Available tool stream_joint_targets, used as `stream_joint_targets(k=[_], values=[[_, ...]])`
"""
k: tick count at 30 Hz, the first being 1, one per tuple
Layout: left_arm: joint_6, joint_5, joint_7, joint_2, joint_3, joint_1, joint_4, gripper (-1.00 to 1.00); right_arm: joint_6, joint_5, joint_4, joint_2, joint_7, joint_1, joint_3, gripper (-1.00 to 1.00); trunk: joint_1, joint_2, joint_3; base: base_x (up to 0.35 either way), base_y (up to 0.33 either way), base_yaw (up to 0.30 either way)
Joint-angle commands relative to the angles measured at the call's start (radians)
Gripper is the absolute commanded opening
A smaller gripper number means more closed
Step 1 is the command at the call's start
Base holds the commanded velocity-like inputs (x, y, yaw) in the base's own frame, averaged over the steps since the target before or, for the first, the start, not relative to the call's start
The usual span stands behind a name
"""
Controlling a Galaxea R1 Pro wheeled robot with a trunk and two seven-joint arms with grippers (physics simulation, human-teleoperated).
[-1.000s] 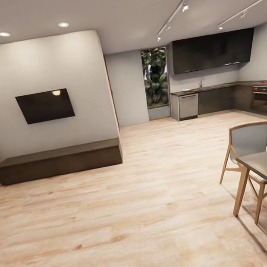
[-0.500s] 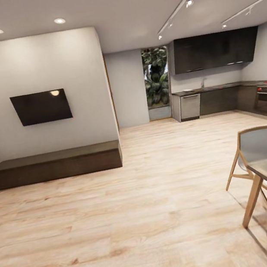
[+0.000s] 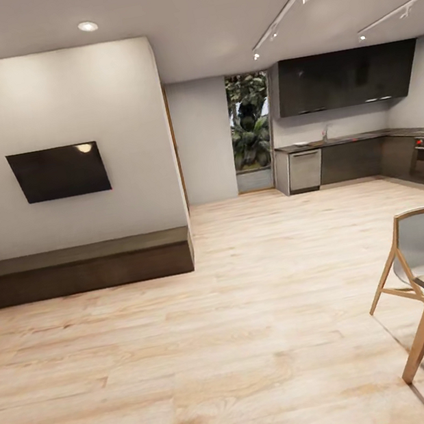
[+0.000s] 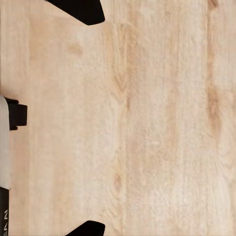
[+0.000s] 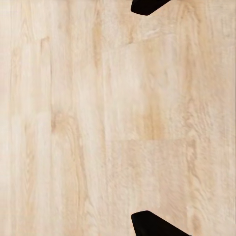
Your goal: In the kitchen, take the Vidalia onion out of the sink, dice it on the chopping board with the paring knife, put the diced onion into the bowl on the countertop, then place both the paring knife and the chopping board into the sink.
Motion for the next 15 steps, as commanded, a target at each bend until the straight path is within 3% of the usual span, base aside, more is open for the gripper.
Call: stream_joint_targets(k=[1,15], values=[[-0.001,0.003,0.000,0.000,0.000,0.000,-0.001,1.00,-0.003,0.001,0.000,0.000,-0.003,0.000,0.001,1.00,0.001,0.000,-0.001,0.322,0.000,0.000],[-0.001,0.003,0.000,0.000,0.000,0.000,-0.001,1.00,-0.003,0.001,0.000,0.000,-0.003,0.000,0.001,1.00,0.001,0.000,-0.001,0.322,0.000,0.000]])
